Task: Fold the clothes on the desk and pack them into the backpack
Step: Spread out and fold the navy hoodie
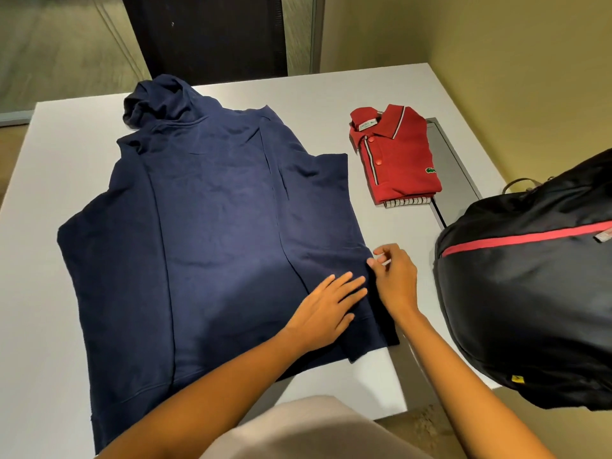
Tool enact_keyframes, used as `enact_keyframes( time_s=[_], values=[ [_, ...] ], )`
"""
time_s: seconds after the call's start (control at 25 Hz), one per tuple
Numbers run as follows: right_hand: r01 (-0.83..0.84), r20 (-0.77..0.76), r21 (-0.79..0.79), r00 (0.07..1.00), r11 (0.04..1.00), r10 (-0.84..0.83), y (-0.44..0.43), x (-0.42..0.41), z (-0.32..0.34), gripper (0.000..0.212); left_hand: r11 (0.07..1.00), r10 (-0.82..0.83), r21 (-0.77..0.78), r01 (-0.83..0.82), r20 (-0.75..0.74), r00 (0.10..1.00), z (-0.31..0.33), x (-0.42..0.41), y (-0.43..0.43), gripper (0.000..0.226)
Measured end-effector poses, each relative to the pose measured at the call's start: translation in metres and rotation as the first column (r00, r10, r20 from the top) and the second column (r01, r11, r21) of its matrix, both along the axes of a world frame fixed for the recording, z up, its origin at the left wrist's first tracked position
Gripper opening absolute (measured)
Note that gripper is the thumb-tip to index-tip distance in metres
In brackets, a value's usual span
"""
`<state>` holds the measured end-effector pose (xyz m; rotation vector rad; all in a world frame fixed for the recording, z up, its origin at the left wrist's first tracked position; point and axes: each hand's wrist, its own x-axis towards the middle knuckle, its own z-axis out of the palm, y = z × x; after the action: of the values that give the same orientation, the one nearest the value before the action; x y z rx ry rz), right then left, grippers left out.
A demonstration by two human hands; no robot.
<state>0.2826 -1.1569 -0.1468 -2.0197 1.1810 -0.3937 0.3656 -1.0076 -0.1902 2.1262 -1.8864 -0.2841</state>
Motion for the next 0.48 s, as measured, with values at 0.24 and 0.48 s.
enact_keyframes(
  time_s=[0.24,0.48],
  values=[
    [-0.129,0.054,-0.108,0.989,0.986,0.135,-0.072,0.097,-0.007,0.006,0.976,-0.186,0.116,0.183,0.015,0.982,-0.028,0.015,0.002,0.056],
    [-0.118,-0.194,-0.126,0.977,0.985,0.092,-0.131,0.189,-0.016,0.051,0.977,-0.196,0.087,0.196,-0.01,0.981,-0.035,0.02,-0.003,0.055]
  ],
)
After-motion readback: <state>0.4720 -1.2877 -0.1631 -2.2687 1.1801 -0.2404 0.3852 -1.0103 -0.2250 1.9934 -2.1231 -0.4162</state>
